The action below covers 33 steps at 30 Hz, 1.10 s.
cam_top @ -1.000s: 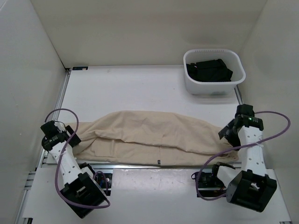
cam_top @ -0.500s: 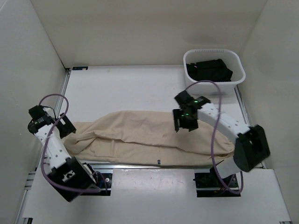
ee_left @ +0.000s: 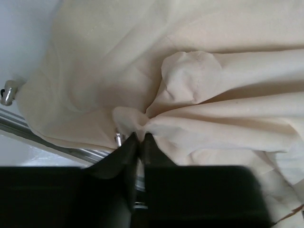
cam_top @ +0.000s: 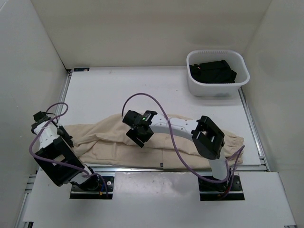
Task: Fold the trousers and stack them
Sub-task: Fold the trousers
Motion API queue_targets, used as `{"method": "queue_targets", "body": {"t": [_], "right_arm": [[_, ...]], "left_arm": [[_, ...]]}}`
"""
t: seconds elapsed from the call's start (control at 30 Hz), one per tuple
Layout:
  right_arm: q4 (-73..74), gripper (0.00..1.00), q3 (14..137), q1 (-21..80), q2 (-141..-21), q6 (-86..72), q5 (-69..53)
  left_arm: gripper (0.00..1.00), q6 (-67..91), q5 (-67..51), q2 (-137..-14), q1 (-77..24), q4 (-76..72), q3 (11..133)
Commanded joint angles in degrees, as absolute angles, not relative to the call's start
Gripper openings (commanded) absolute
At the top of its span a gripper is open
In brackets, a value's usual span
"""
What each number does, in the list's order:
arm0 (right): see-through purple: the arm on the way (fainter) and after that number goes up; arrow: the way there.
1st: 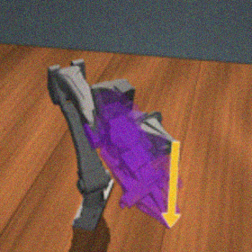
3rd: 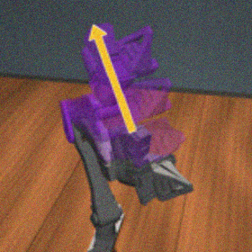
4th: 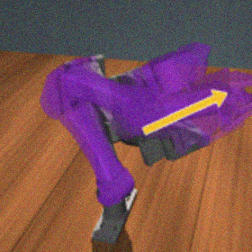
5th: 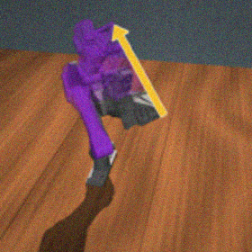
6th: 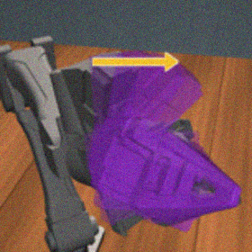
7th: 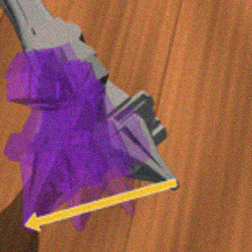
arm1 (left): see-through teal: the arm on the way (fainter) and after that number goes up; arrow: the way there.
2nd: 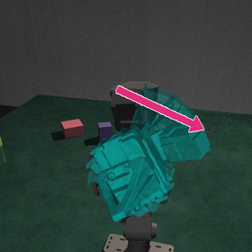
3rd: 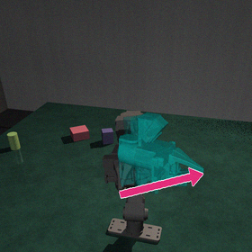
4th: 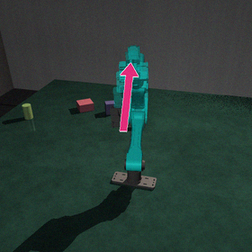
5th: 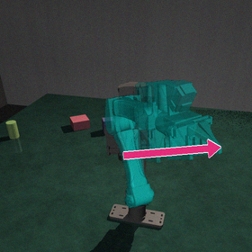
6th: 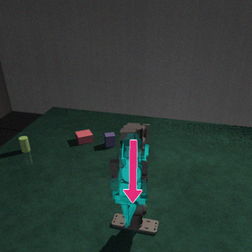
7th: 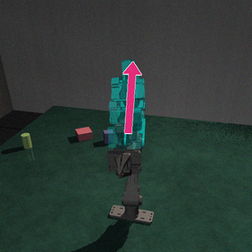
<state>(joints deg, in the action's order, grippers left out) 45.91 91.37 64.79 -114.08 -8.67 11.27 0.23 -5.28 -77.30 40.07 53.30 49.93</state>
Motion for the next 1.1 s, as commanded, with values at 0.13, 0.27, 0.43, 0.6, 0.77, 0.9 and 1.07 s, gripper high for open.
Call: {"method": "queue_targets", "body": {"t": [0.13,0.27,0.43,0.6,0.77,0.9,1.07], "right_arm": [[43.51,0.69,92.72,64.69,-119.0,-7.99,15.9],[44.03,0.45,94.04,63.38,-122.42,-9.4,17.58],[45.18,0.03,94.83,62.84,-123.31,-11.51,18.19],[45.18,0.0,91.76,62.84,-115.6,-13.79,22.41],[46.32,0.0,88.95,65.29,-108.82,-13.8,26.45],[47.46,0.0,85.18,67.58,-104.6,-14.33,27.77],[47.46,0.0,78.69,69.78,-101.26,-13.8,26.9]], "left_arm": [[0.15,0.0,-6.15,-78.13,40.61,51.5,50.89],[0.15,0.0,-6.15,-78.13,40.61,51.5,52.82],[0.15,0.0,-6.15,-76.91,40.61,51.5,58.26],[0.15,0.0,-7.55,-71.12,40.61,50.98,65.21],[0.15,0.0,-6.26,-59.61,40.61,49.57,61.45],[0.15,0.0,-5.09,-54.42,40.61,49.57,58.29],[0.15,0.0,-5.81,-47.2,40.61,48.87,52.13]]}}
